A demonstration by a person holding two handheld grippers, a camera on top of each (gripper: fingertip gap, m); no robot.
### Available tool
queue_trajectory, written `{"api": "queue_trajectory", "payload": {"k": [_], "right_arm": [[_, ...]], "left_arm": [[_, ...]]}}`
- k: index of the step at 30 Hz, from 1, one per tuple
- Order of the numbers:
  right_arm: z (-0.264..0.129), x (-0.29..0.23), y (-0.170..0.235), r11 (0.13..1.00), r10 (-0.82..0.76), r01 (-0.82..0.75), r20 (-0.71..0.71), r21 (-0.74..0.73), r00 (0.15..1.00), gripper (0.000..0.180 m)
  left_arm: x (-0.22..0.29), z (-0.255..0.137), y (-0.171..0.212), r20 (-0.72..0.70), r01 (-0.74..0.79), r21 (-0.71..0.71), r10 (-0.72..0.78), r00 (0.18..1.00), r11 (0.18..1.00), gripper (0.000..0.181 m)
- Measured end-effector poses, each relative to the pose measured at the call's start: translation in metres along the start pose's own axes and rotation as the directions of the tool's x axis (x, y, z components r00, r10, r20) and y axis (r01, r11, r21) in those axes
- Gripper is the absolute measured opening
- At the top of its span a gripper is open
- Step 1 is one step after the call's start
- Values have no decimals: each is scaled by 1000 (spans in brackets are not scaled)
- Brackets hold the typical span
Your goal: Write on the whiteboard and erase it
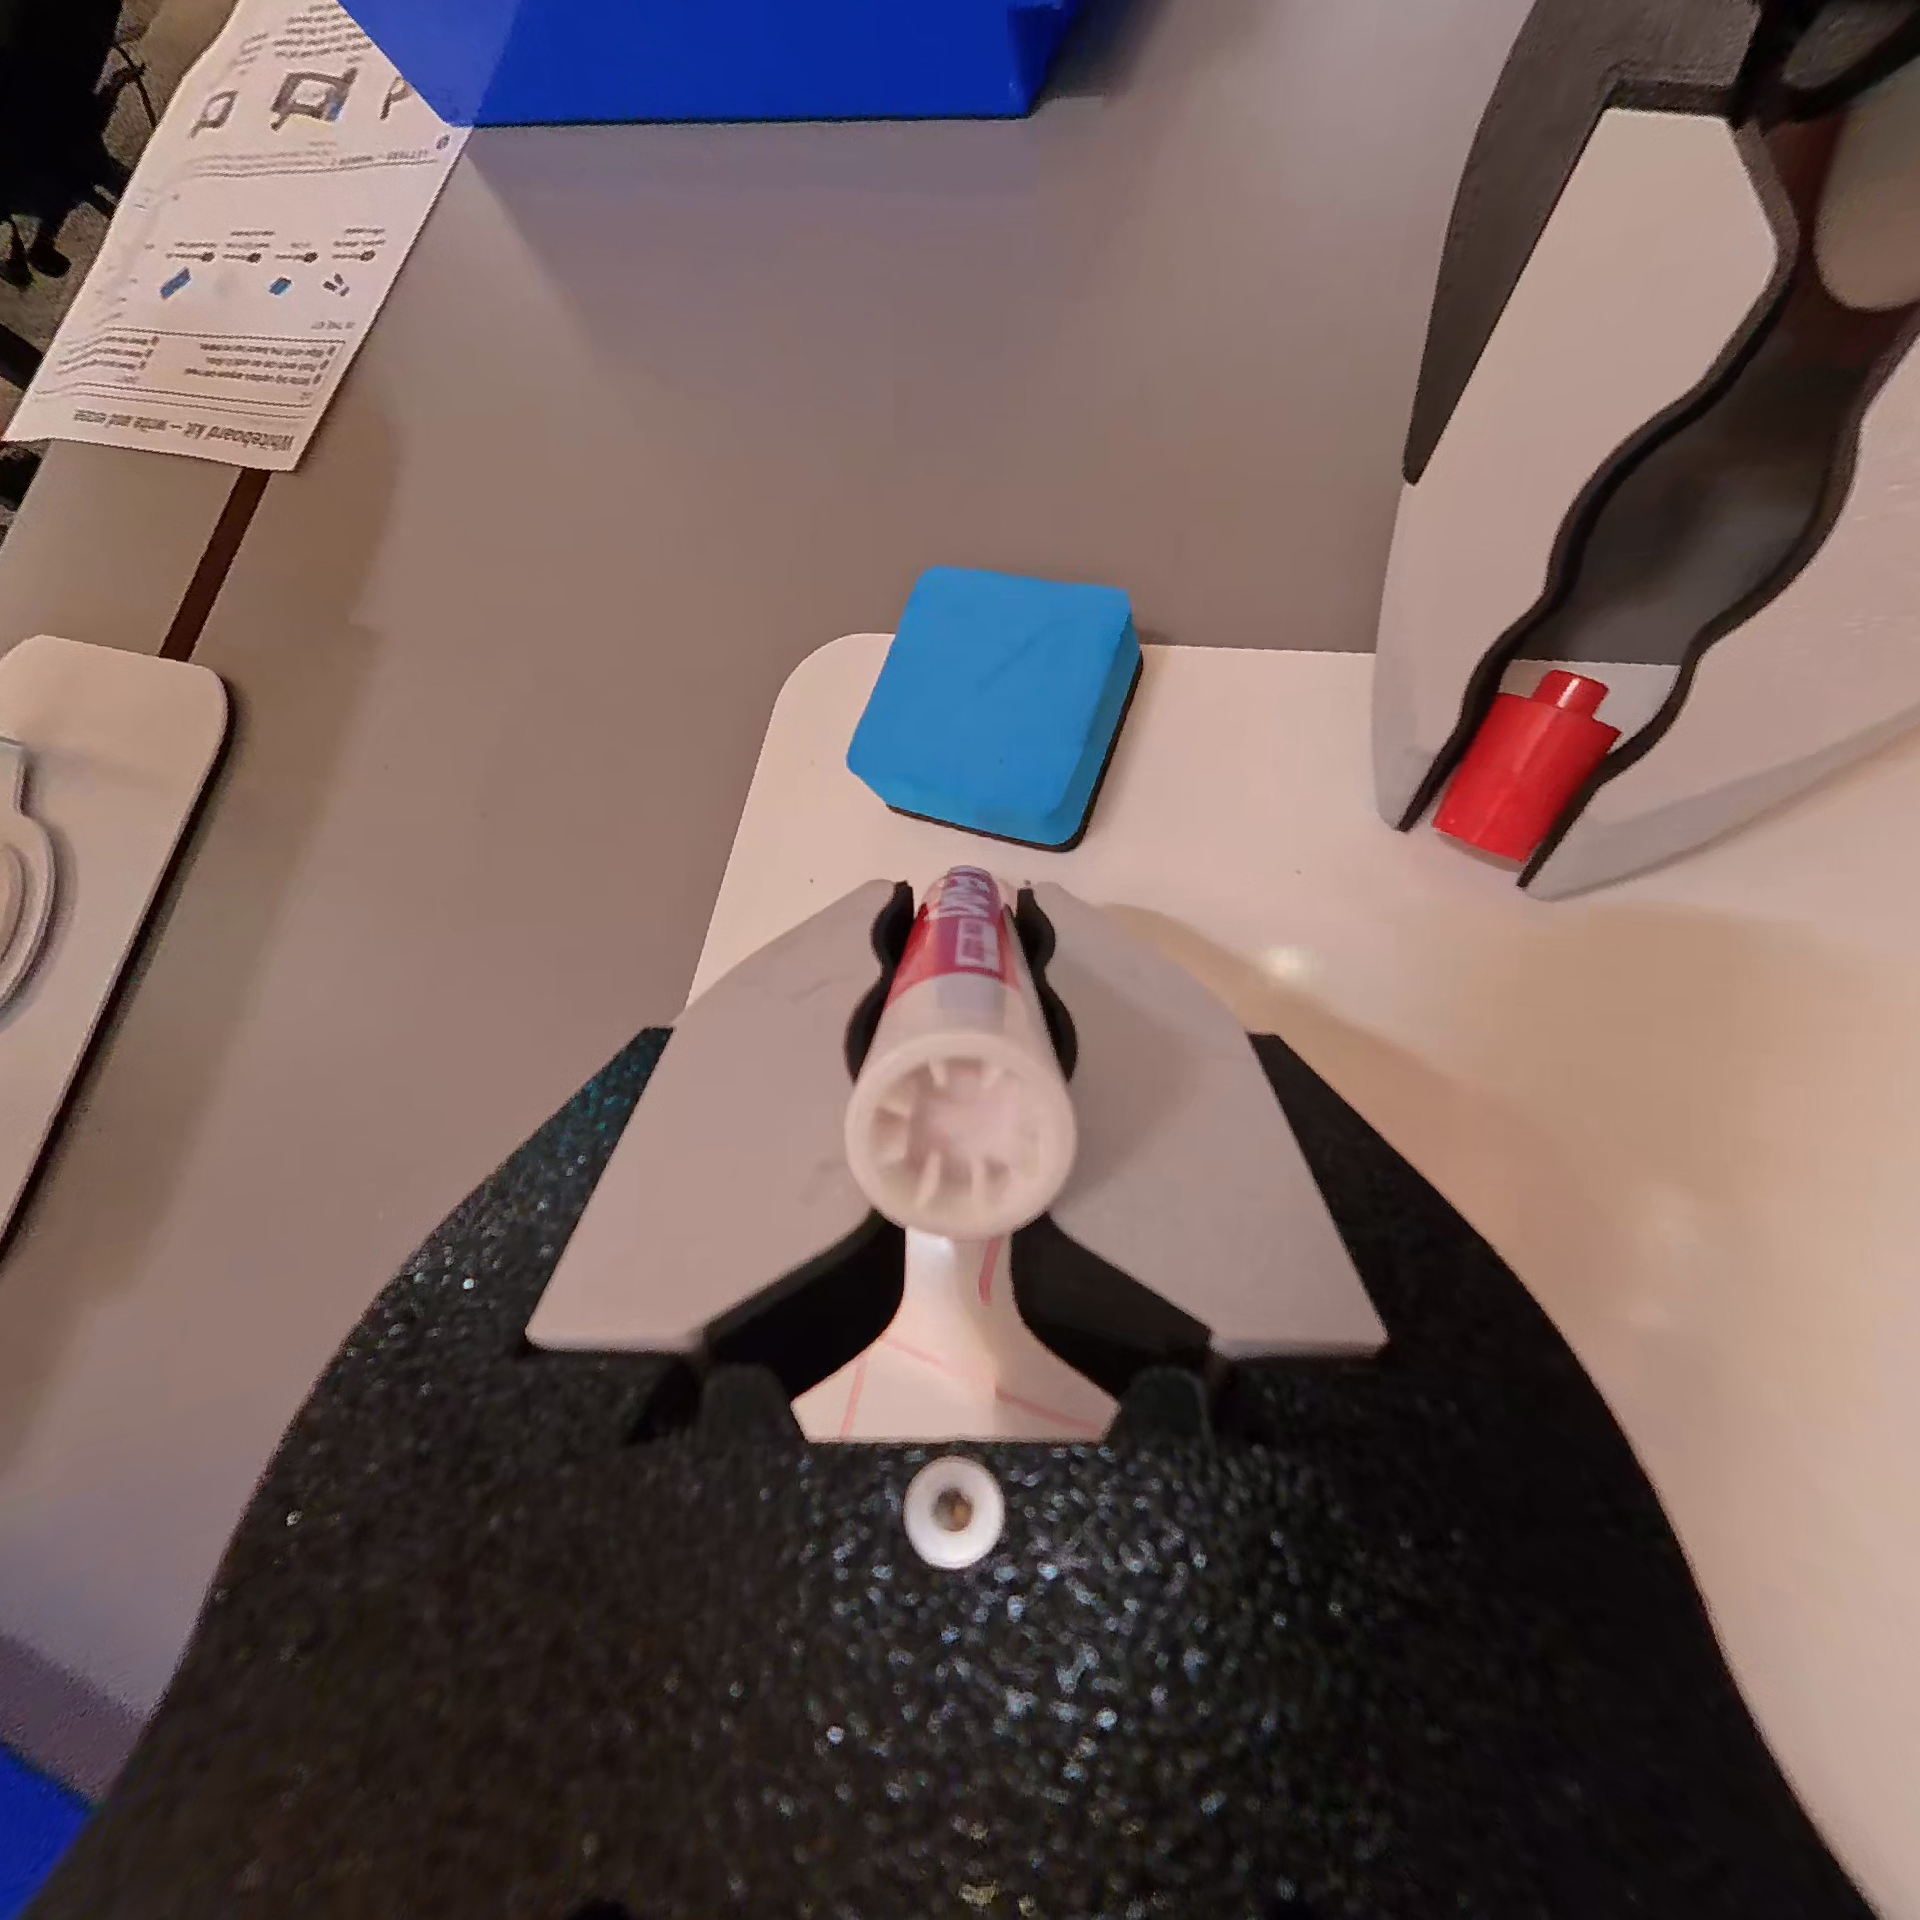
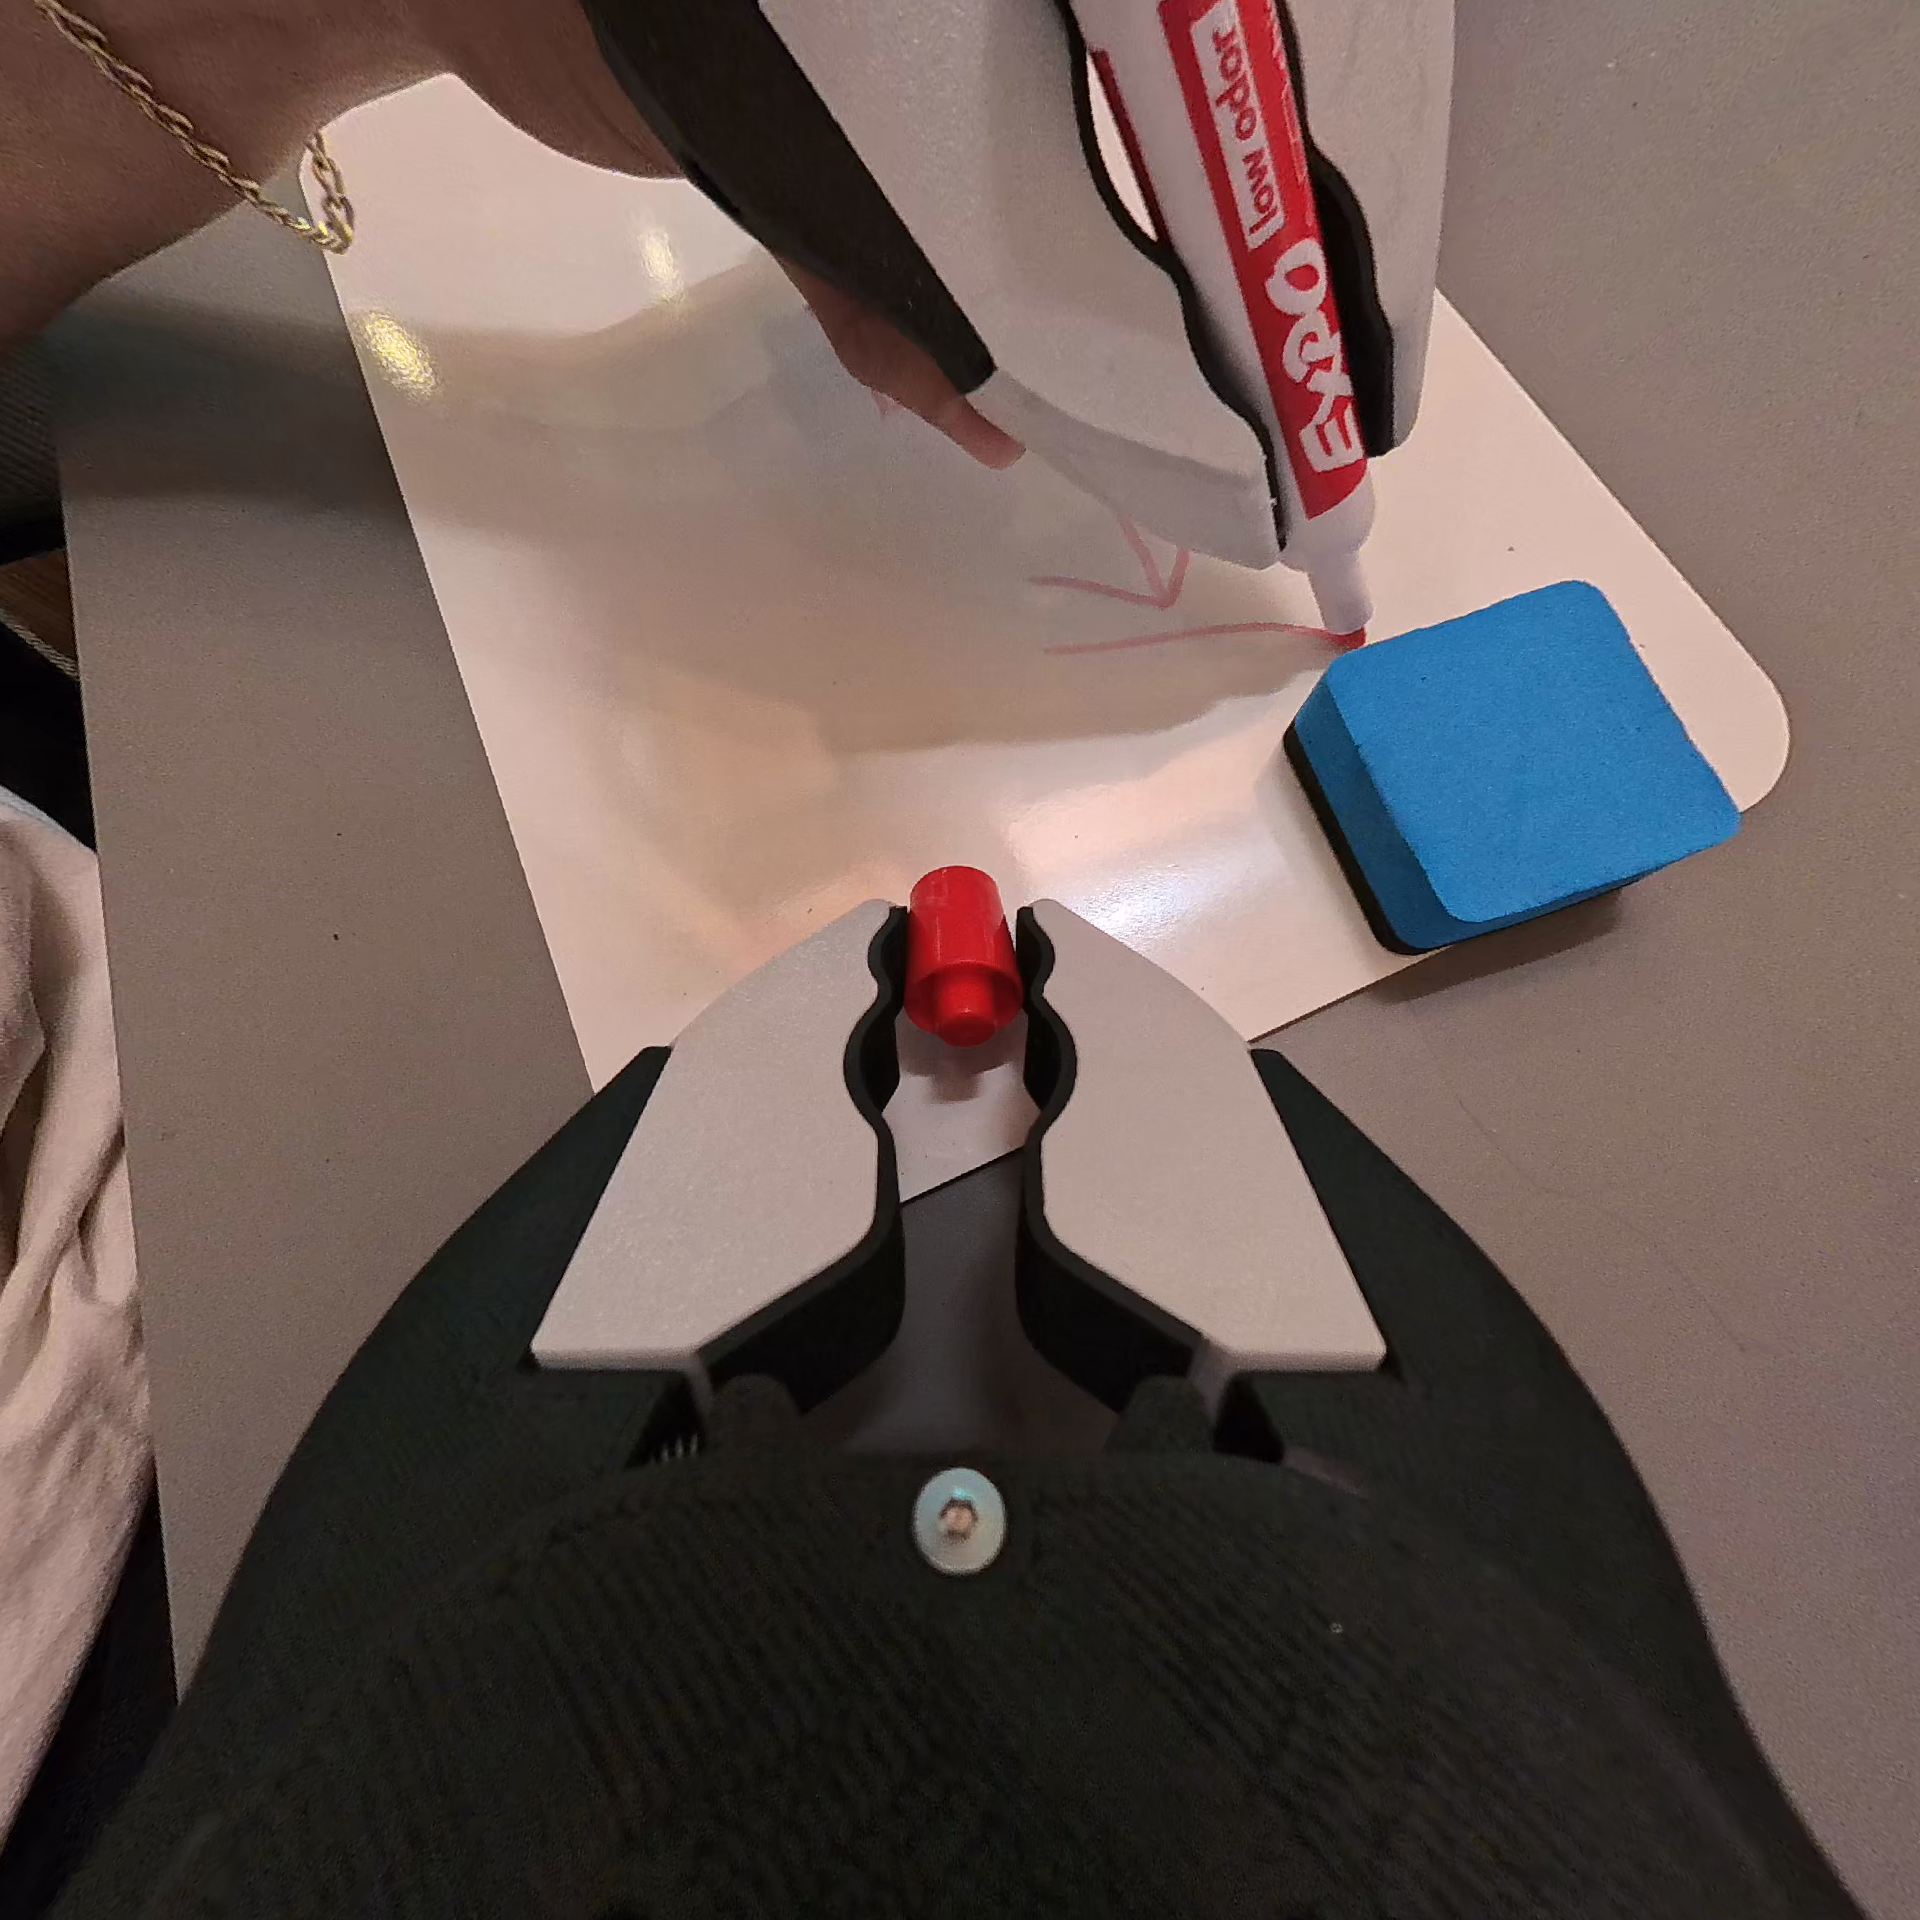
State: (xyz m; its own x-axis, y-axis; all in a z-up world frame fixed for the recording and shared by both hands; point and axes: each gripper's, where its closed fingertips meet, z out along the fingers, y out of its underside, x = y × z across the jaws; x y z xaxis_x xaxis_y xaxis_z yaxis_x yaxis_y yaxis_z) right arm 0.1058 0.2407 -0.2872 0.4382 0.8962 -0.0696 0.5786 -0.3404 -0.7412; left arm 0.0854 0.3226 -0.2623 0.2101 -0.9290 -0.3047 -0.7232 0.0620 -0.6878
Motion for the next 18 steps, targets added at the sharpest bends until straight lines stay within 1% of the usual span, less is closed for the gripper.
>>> {"api": "queue_trajectory", "payload": {"k": [5,16,18], "right_arm": [[0,0,0,1000,-1,1,-1,-1,1000,20],[0,0,0,1000,-4,4,-4,-2,1000,20],[0,0,0,1000,-5,5,-5,-2,1000,20]], "left_arm": [[9,-4,0,-14,-17,-13,17,1000,1000,19],[56,-15,-11,-89,-88,7,88,992,996,19],[57,-15,-12,-79,-97,7,97,992,995,19]]}}
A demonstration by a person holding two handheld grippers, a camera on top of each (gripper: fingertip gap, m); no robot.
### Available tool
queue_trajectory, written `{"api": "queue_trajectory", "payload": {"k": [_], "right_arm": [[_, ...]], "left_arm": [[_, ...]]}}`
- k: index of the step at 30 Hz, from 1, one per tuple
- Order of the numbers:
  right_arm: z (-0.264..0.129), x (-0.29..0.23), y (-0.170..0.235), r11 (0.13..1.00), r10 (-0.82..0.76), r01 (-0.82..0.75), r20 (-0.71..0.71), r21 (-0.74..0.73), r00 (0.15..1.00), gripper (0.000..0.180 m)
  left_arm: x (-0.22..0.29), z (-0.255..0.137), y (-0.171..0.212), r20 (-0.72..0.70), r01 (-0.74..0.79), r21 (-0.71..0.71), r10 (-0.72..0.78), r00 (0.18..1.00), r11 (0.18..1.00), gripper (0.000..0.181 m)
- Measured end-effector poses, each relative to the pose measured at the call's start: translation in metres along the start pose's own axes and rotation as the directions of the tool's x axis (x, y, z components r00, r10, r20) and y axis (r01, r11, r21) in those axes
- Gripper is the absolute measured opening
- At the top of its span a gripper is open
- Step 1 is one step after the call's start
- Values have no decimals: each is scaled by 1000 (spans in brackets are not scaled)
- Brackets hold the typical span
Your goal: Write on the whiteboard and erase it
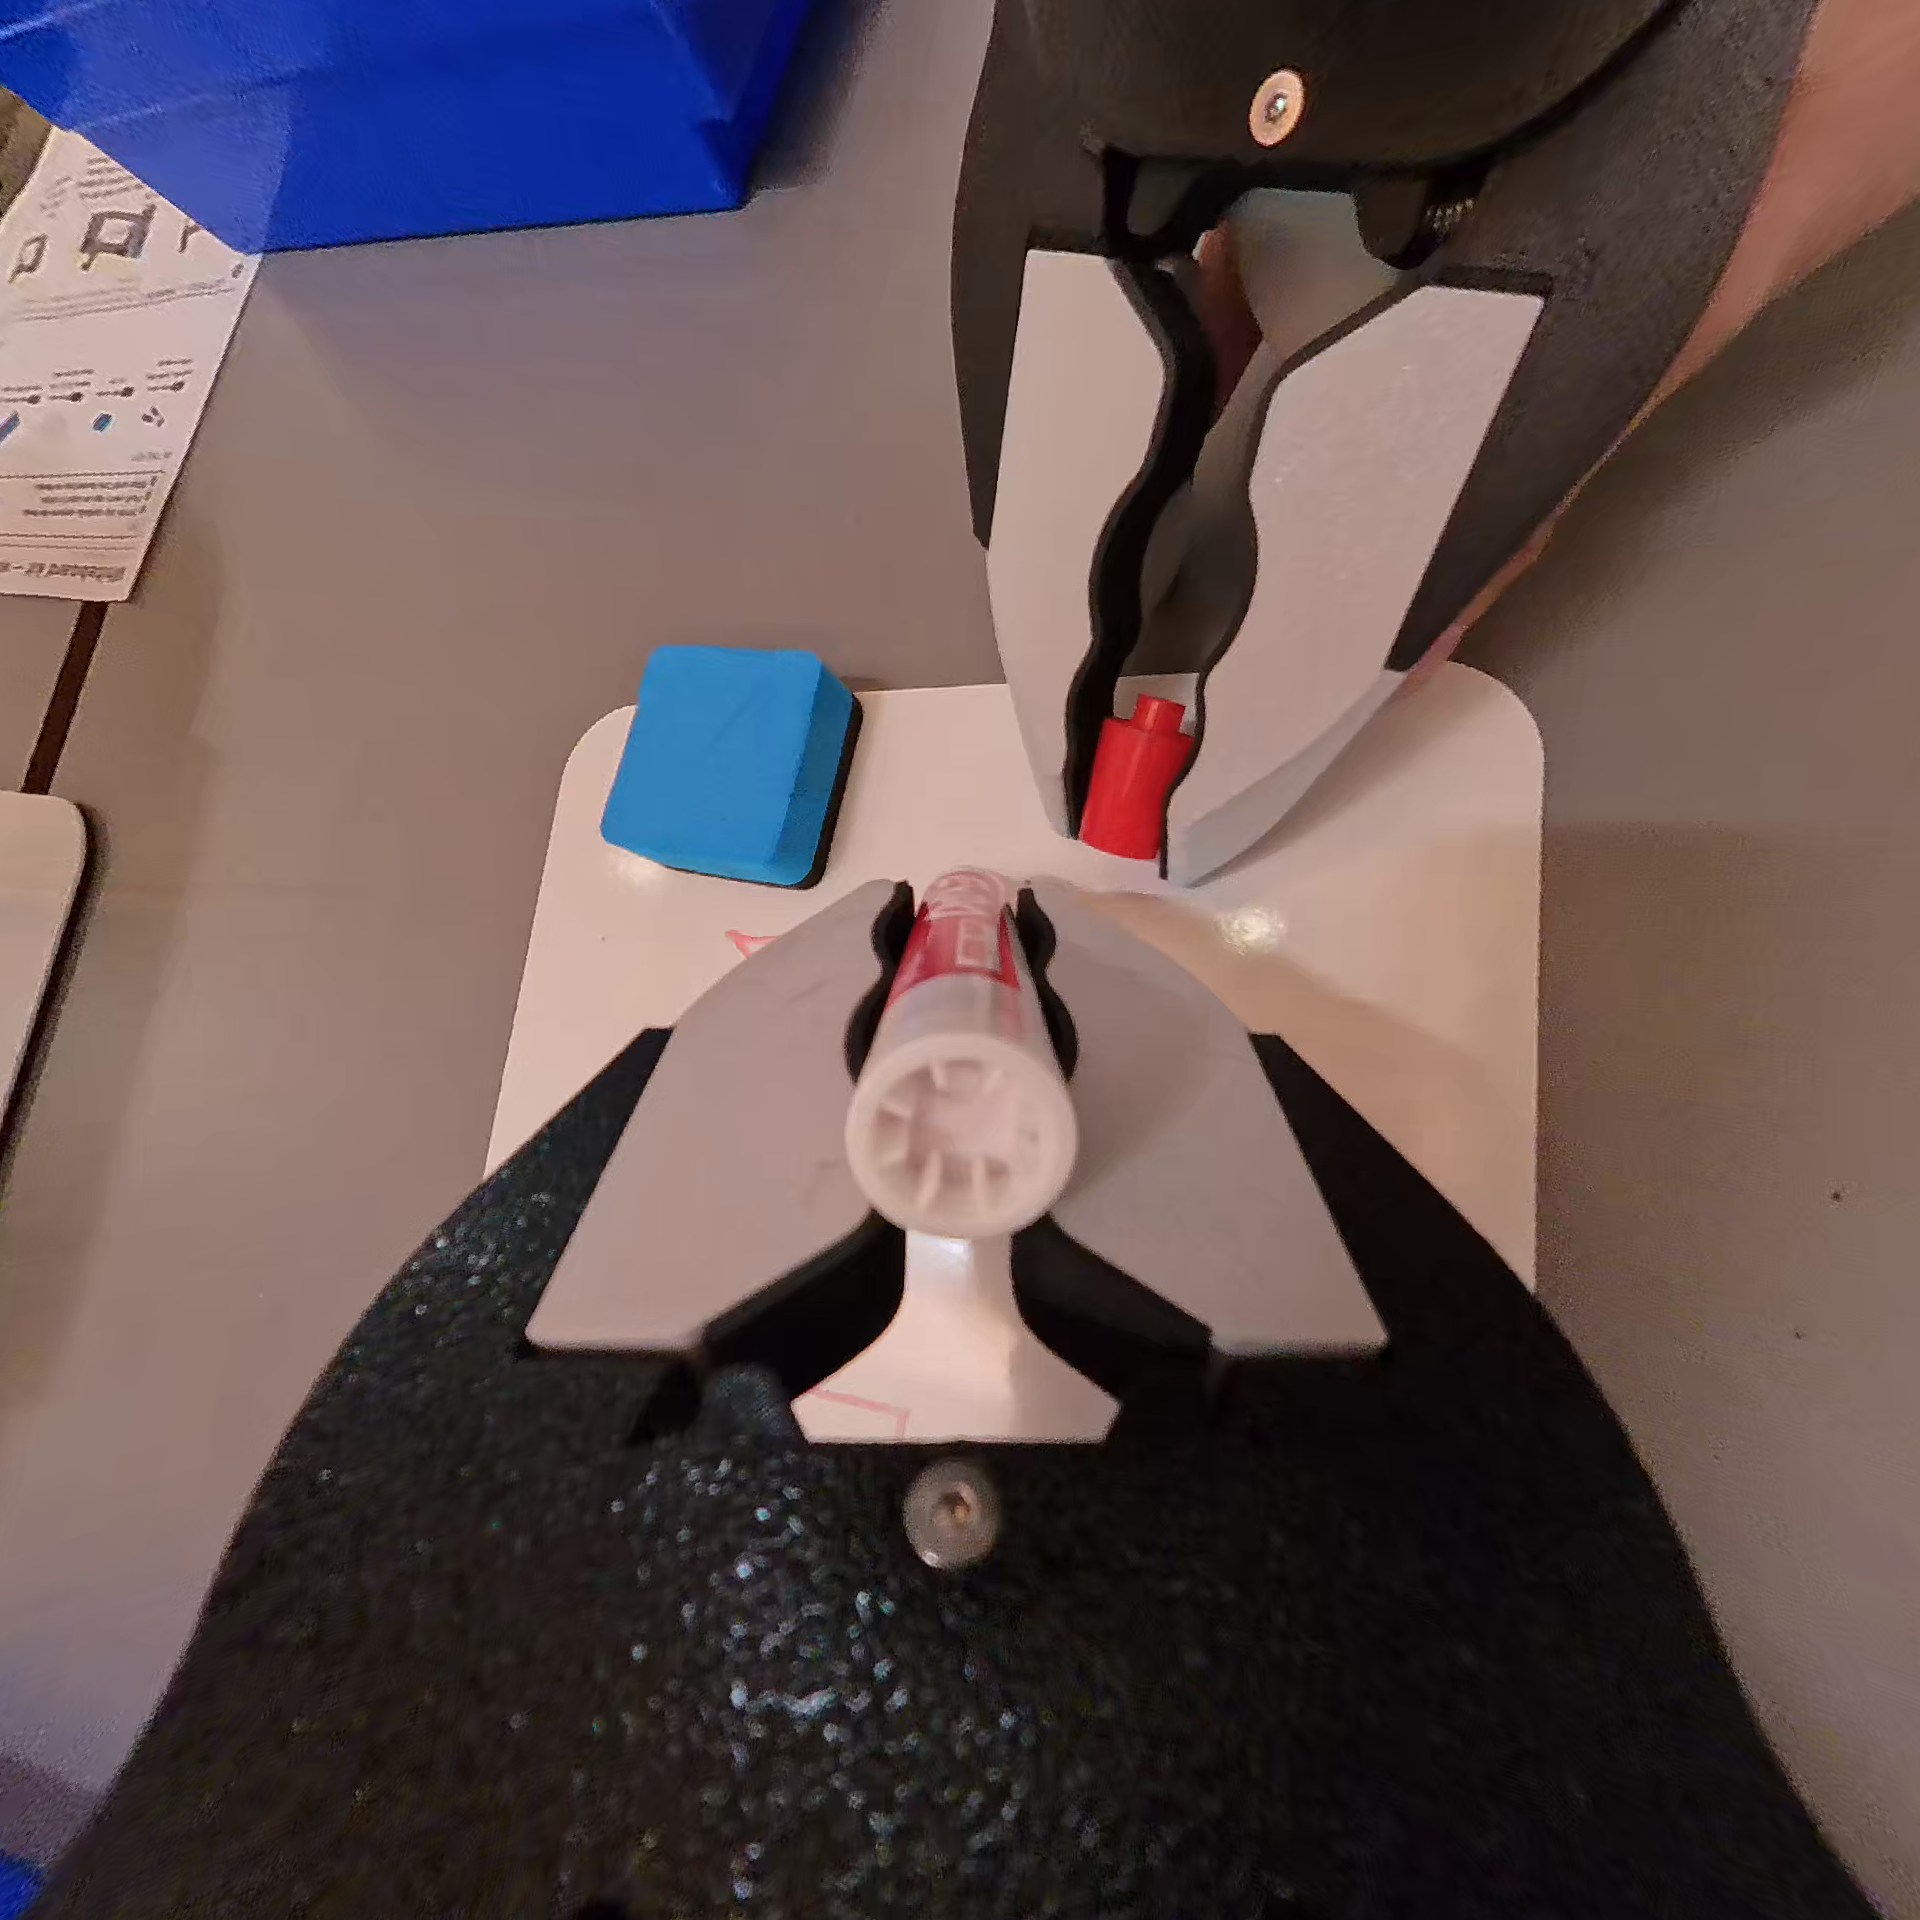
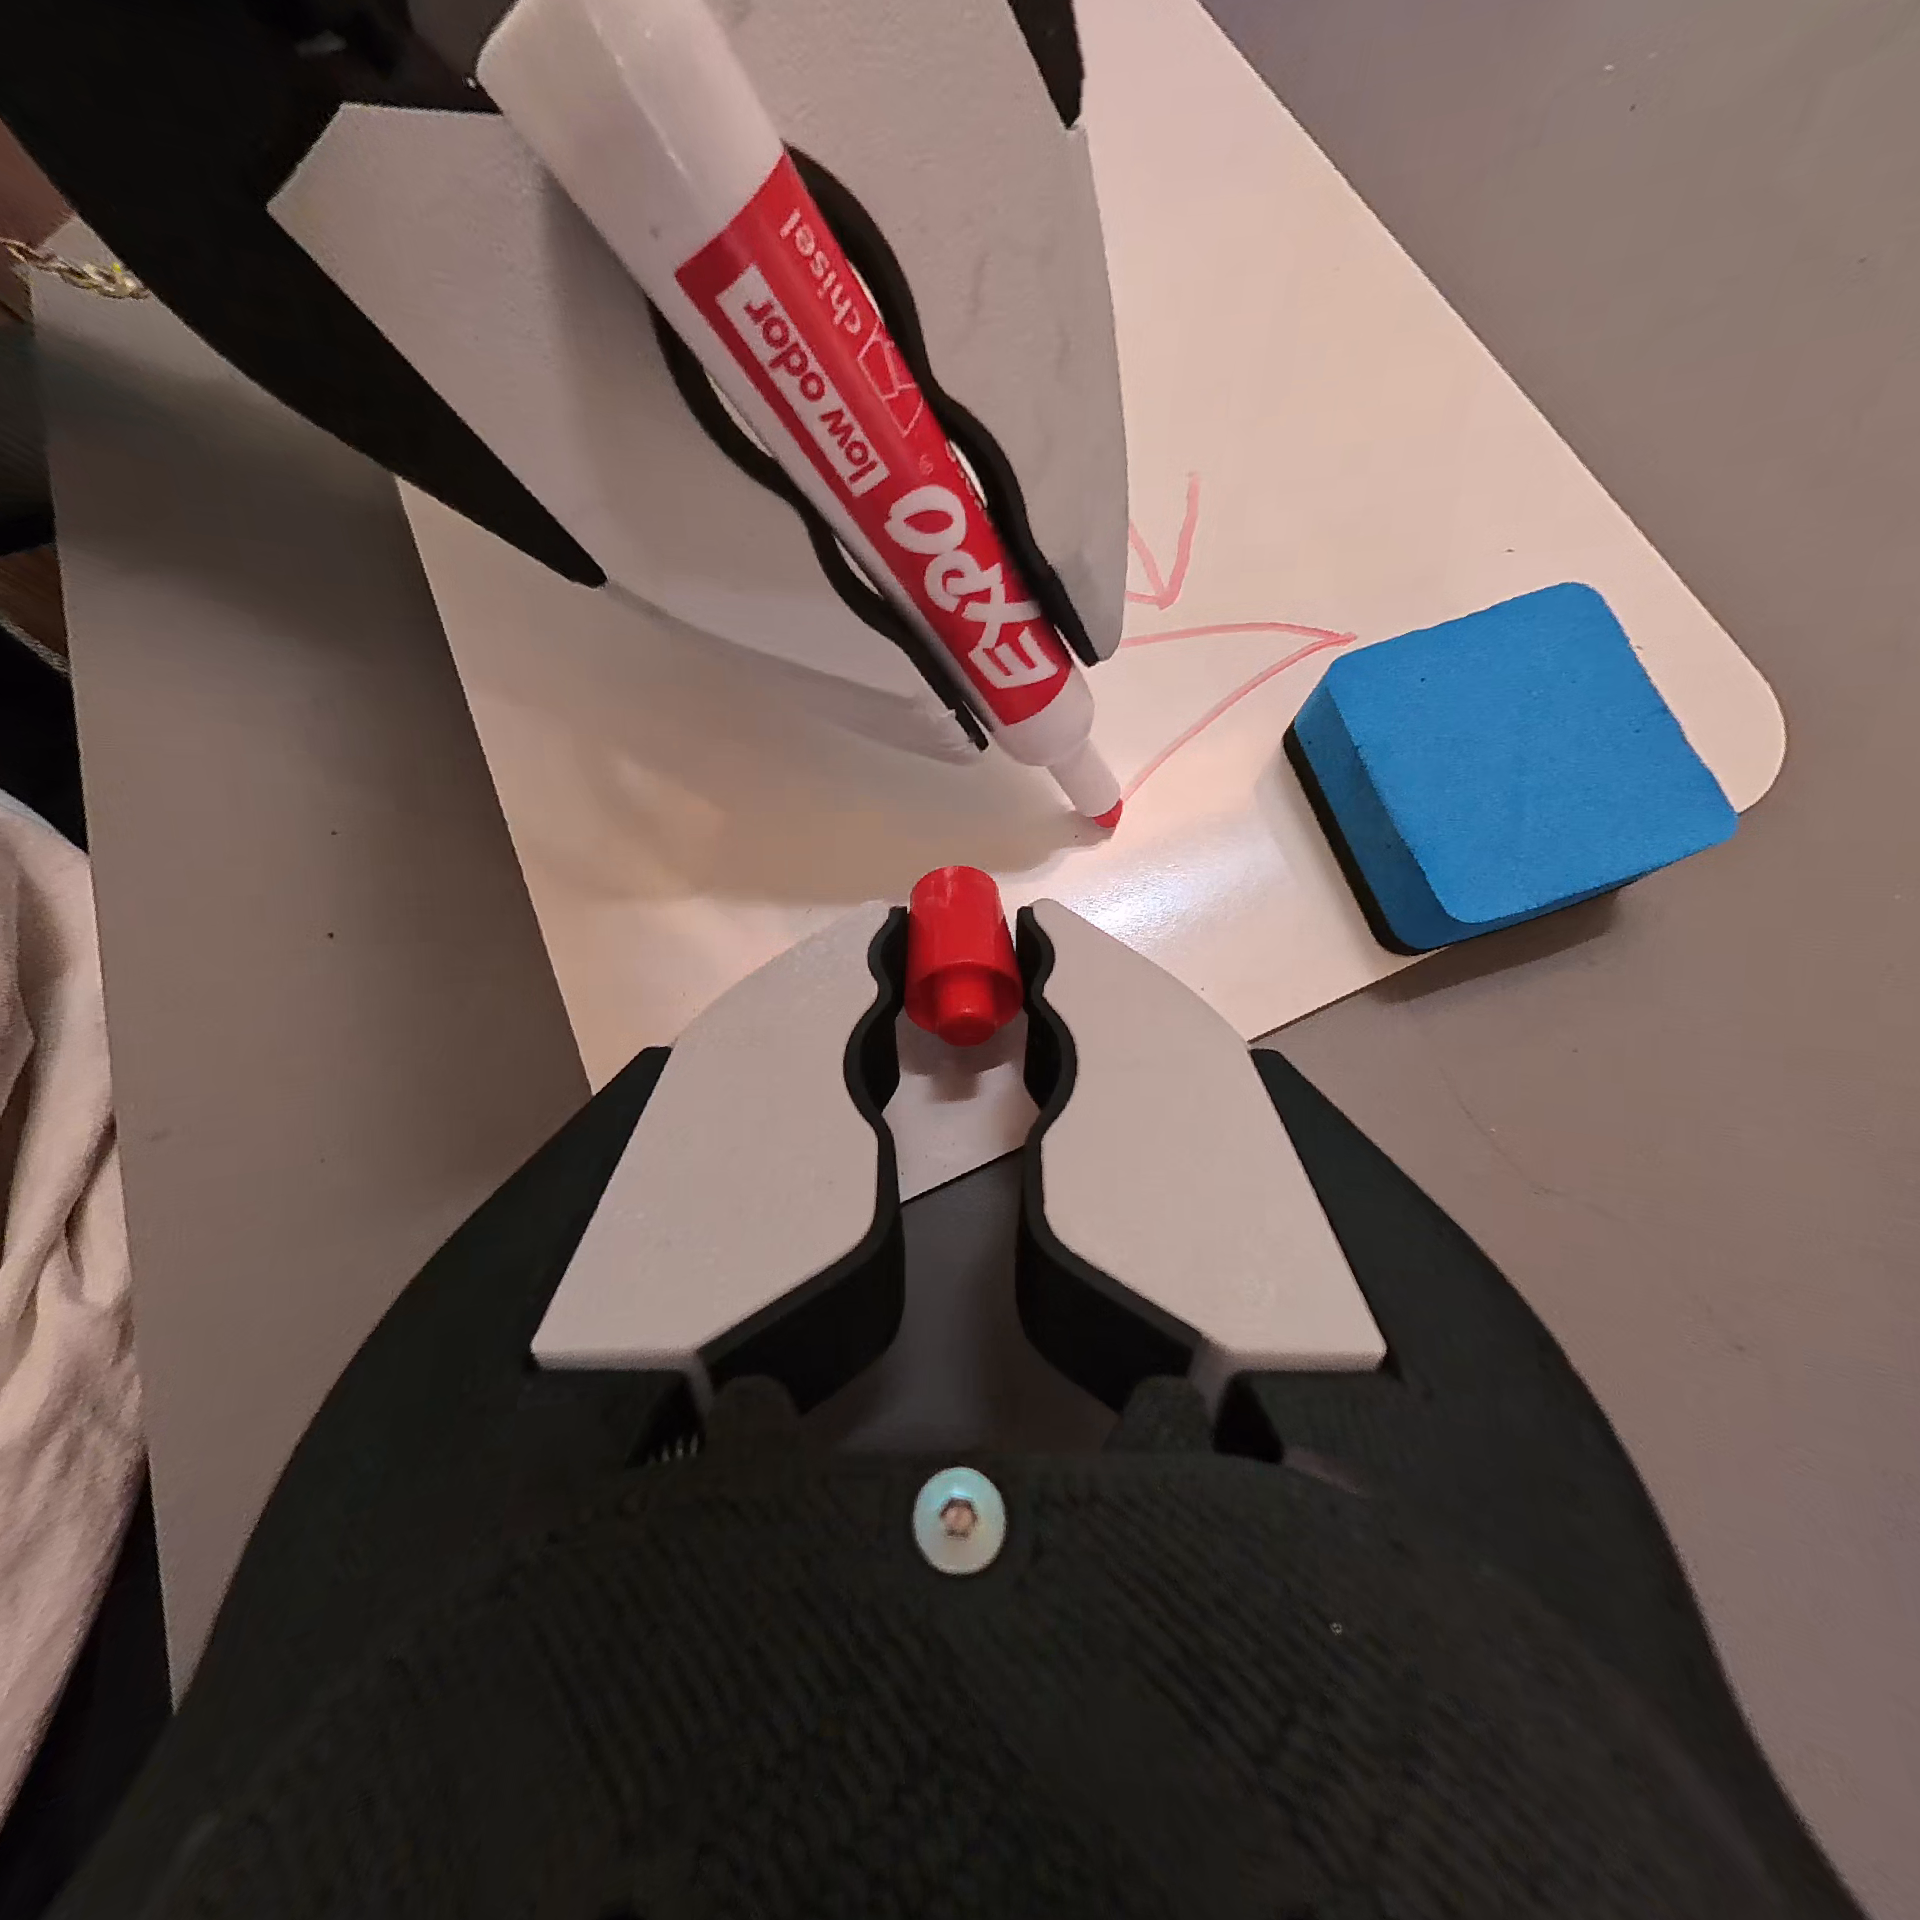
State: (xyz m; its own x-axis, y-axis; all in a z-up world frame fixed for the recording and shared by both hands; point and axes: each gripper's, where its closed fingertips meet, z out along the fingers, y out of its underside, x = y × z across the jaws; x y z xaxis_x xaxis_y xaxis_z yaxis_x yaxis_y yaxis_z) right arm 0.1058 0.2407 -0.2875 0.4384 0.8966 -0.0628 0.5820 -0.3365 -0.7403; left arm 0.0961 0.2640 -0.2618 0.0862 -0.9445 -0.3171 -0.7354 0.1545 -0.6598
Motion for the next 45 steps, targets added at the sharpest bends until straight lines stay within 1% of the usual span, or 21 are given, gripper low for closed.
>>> {"api": "queue_trajectory", "payload": {"k": [3,6,9,12,16,26,38,41,42,45], "right_arm": [[0,0,0,1000,1,-1,1,1,1000,20],[0,0,0,1000,1,-1,0,1,1000,20],[0,0,0,1000,3,-3,2,1,1000,20],[0,0,0,1000,4,-4,5,2,1000,20],[0,0,0,1000,3,-3,3,1,1000,20],[0,0,0,1000,1,-1,2,1,1000,20],[0,0,0,1000,0,0,1,0,1000,20],[0,0,0,1000,0,0,2,0,1000,20],[0,0,0,1000,1,-1,3,0,1000,20],[0,0,0,1000,3,-3,6,0,1000,20]], "left_arm": [[-3,-2,1,10,15,16,-15,1000,1000,19],[-16,-17,-3,31,85,87,-88,996,993,18],[-24,-28,8,44,115,60,-118,992,992,19],[-21,-30,21,35,115,17,-116,993,993,19],[-13,-29,25,9,116,-1,-116,993,993,19],[-11,-23,28,13,94,-34,-93,996,995,19],[-4,-1,2,-28,61,-6,-61,998,998,19],[-3,-1,1,-33,57,-7,-58,998,998,19],[-2,-3,0,-46,73,6,-73,996,997,19],[-16,-26,-14,-49,203,182,-197,979,962,19]]}}
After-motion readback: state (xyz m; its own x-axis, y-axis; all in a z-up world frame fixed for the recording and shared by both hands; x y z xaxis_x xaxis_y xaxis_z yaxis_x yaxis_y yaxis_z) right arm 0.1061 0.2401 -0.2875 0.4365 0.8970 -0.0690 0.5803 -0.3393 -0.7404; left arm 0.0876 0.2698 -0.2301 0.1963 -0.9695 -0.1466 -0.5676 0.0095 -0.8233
